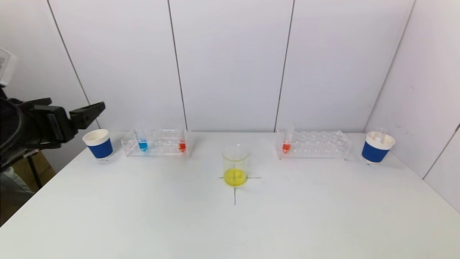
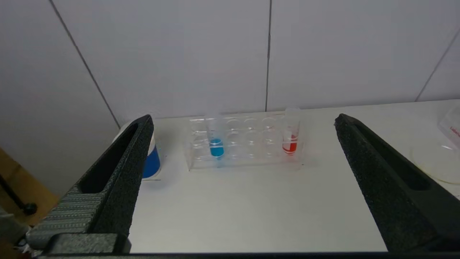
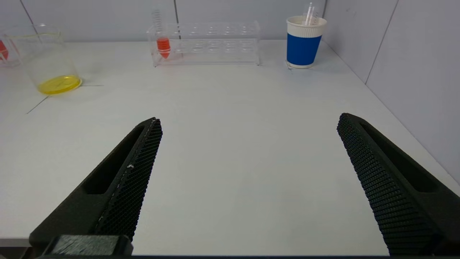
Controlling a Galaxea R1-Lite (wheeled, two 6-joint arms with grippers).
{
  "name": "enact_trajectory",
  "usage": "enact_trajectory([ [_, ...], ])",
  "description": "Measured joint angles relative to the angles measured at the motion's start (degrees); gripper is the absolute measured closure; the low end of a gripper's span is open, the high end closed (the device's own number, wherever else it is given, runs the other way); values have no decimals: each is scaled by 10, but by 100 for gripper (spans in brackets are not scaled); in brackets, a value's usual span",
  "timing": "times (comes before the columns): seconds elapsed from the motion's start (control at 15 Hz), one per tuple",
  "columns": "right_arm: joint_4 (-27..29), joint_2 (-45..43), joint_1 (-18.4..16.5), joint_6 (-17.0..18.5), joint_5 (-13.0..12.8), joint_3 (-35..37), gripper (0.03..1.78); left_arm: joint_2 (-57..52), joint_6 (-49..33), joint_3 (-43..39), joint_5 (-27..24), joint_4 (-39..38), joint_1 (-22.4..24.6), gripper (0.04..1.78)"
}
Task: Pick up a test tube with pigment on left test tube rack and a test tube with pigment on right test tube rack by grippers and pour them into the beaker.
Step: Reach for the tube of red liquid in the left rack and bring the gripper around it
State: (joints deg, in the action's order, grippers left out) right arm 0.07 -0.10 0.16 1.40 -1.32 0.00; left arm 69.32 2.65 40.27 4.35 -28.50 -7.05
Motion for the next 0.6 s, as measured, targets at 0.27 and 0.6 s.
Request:
enact_trajectory([
  [0.27,0,0,0,0,0,0,4,95,-3,7,36,-81,-50,6],
  [0.6,0,0,0,0,0,0,4,198,-12,5,50,-182,-79,6],
])
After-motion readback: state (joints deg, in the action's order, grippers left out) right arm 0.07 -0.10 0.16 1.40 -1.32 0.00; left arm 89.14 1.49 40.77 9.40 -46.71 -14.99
